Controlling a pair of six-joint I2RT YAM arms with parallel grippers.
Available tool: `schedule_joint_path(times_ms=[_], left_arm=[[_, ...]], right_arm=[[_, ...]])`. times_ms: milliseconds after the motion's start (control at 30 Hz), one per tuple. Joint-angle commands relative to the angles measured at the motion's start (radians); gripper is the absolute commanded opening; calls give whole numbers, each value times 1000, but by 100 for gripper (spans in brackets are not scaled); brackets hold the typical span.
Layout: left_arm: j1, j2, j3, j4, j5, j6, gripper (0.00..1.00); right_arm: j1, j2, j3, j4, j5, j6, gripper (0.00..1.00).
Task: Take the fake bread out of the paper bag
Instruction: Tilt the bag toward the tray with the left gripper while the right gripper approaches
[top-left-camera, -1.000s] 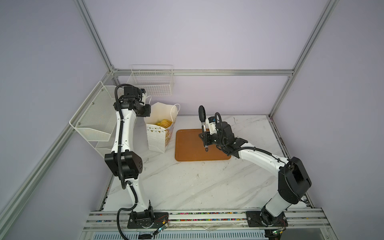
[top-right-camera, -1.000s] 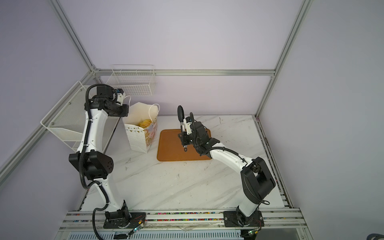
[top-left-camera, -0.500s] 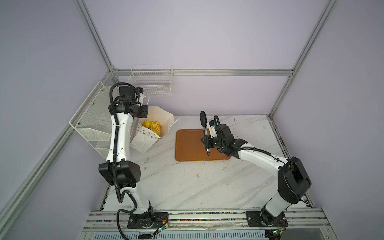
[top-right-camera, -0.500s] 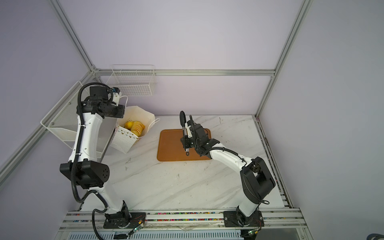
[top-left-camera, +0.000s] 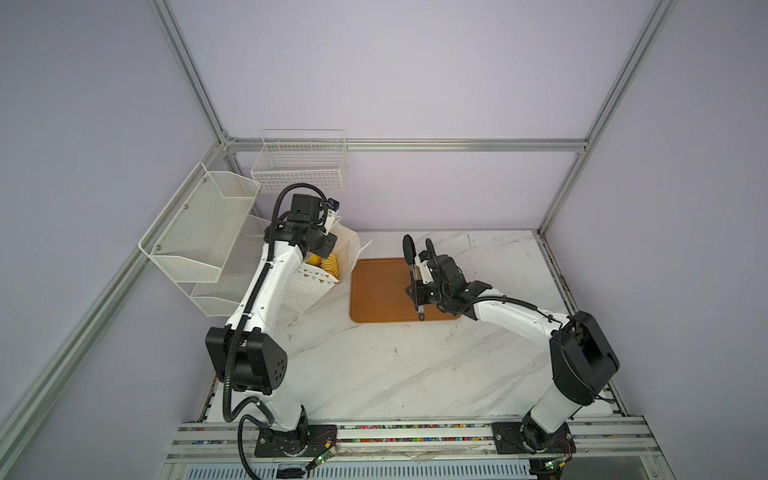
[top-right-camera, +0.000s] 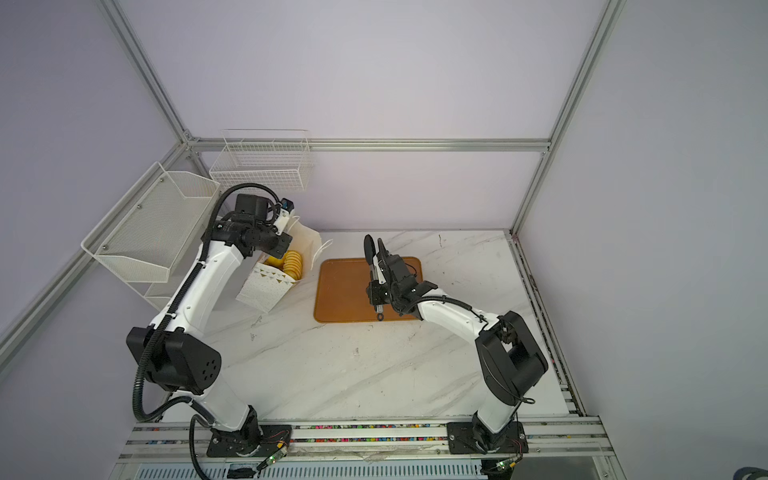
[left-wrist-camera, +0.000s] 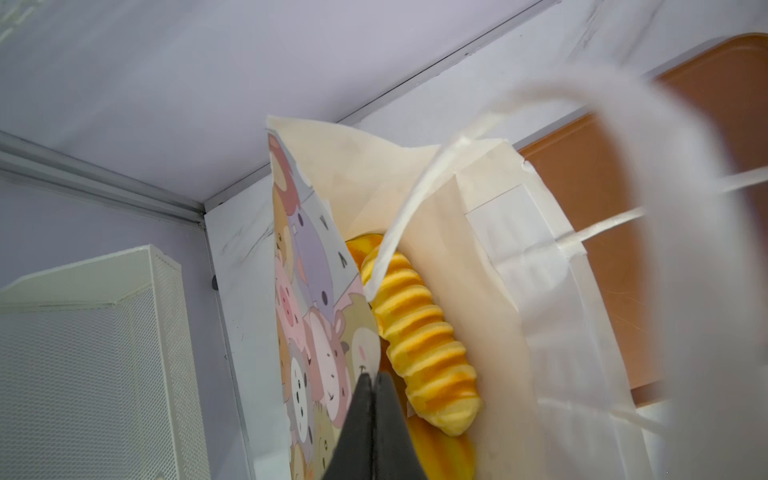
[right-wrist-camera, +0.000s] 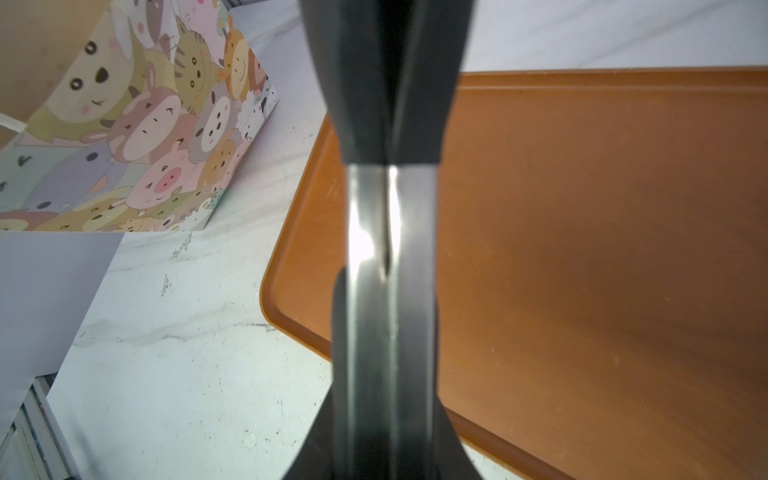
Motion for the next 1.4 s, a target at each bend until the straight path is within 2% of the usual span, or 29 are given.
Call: schedule_joint_path(times_ms=[0, 300, 500, 700, 967, 1167, 1367], left_arm=[[-76, -58, -62, 49, -41, 24, 0], [-236, -129, -192, 80, -81, -19, 0], [-255, -200, -280, 84, -133, -36, 0], [-255, -306, -348, 80, -169, -47, 0], [-255, -385, -396, 67, -186, -40, 0], [-255, -415, -437, 68, -179, -32, 0], [-259, -415, -457, 79, -177, -39, 0]], right_arm=[[0, -43, -32, -10, 23, 4, 0], [-1, -113, -123, -16, 41, 18, 0], [0, -155, -138, -41, 56, -7, 0], [3, -185, -120, -80, 10, -3, 0], [75, -227, 1, -251, 3, -19, 0], [180, -206, 134, -407, 24, -19, 1], [240, -168, 262, -590, 9, -6, 2]])
